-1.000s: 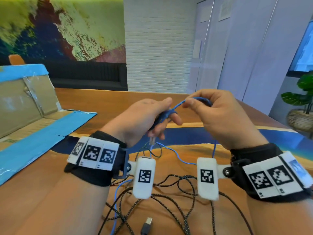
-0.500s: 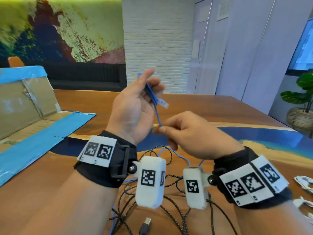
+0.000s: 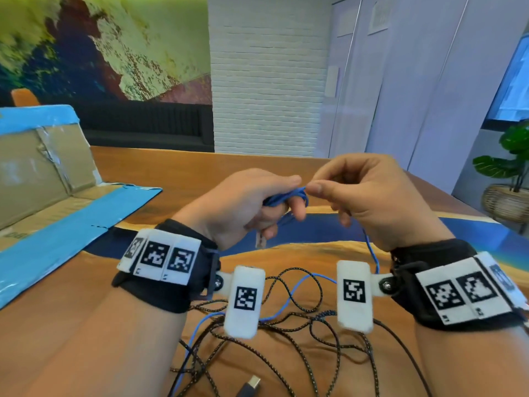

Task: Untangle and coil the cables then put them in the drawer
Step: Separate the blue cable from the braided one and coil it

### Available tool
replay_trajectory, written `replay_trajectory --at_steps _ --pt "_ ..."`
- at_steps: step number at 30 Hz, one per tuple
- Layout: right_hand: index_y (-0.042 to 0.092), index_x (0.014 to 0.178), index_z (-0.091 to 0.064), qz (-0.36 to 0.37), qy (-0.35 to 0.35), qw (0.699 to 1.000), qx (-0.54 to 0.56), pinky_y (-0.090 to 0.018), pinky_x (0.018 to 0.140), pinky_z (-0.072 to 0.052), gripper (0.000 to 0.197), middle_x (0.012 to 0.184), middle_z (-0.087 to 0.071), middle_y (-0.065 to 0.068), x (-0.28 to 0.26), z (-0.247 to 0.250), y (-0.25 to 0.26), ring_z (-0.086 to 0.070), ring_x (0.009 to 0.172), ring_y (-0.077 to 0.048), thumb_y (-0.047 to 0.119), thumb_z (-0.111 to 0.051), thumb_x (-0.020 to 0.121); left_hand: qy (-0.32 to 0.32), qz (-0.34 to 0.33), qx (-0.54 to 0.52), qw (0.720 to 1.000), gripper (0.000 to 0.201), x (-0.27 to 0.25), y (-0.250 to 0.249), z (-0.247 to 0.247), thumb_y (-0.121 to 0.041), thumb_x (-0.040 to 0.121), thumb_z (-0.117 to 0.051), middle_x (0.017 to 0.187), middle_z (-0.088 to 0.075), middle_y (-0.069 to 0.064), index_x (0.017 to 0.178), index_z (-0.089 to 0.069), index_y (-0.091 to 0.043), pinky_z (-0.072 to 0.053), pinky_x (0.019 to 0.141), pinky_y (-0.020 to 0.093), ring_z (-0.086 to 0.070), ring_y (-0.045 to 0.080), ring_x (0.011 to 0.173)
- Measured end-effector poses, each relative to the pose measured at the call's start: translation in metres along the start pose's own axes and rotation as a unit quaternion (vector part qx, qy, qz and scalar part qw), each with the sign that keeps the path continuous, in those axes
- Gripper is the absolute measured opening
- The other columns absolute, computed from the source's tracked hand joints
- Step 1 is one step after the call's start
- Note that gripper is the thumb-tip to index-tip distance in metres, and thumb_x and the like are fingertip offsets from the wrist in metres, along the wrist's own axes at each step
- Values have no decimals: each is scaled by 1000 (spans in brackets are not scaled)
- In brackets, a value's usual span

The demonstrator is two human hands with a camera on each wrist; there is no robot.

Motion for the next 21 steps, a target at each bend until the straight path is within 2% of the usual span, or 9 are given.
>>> replay_trajectory --at_steps 2,4,7,9,11,13,15,18,21 --pt "16 77 -77 -23 -19 997 66 -22 36 -33 7 75 -59 -28 0 5 -8 -44 52 -21 22 -81 77 11 -3 -81 997 43 -5 -3 4 -35 97 -48 43 -19 -8 68 -67 -11 -33 48 25 -12 15 43" --pt "13 86 -78 -46 -36 992 113 -19 37 -26 4 84 -67 -29 1 9 -16 -40 48 -18 13 -74 87 10 -17 -162 987 39 -10 -10 8 -33 95 -50 44 -16 -10 65 -67 -14 -31 46 23 -8 14 44" --pt "10 97 -79 -60 -60 990 112 -17 39 -24 13 85 -71 -23 2 7 -23 -32 43 -16 10 -66 96 17 -61 -255 965 39 -10 -26 5 -30 95 -46 50 -13 -8 79 -75 -10 -33 47 19 -10 11 46" --pt "13 95 -78 -61 -52 989 124 -18 40 -22 17 76 -70 -14 2 -2 -24 -28 47 -18 18 -62 99 25 -79 -322 943 44 -7 -33 0 -31 96 -42 49 -20 -8 92 -77 -4 -37 49 20 -12 10 49" --pt "13 90 -76 -64 -38 985 154 -20 40 -21 24 71 -69 -8 3 -8 -24 -27 50 -18 23 -57 102 16 -86 -364 927 47 -3 -35 2 -31 98 -41 48 -28 -9 99 -76 0 -40 51 22 -11 11 49" --pt "12 88 -76 -63 -32 984 167 -21 41 -19 26 67 -65 -6 3 -7 -25 -27 52 -17 22 -57 102 -6 -83 -364 928 47 -2 -33 8 -31 98 -41 48 -29 -8 97 -76 -1 -40 51 22 -9 11 50" --pt "8 92 -76 -59 -30 981 185 -22 43 -18 21 65 -60 -5 2 -2 -26 -29 53 -14 21 -60 99 -27 -75 -351 933 45 -1 -29 13 -31 97 -43 48 -27 -9 95 -77 -2 -38 50 21 -7 12 50" --pt "4 99 -75 -57 -32 980 187 -23 44 -21 24 66 -57 -7 4 5 -29 -31 55 -14 23 -67 88 -51 -65 -339 937 38 -1 -23 16 -29 93 -49 49 -24 -9 88 -77 -5 -36 48 20 -8 11 48" --pt "2 94 -75 -70 -51 985 149 -22 43 -23 15 64 -54 -8 4 12 -35 -29 55 -19 15 -69 91 -58 -57 -320 944 27 0 -17 15 -26 92 -54 49 -23 -10 81 -72 -9 -36 47 19 -11 11 45"
Point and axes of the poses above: each hand's wrist, its own x-axis towards the middle knuckle, its own z-axis out of the back of the hand, y = z × x, the point moved 10 cm from there along x, towards the middle knuckle
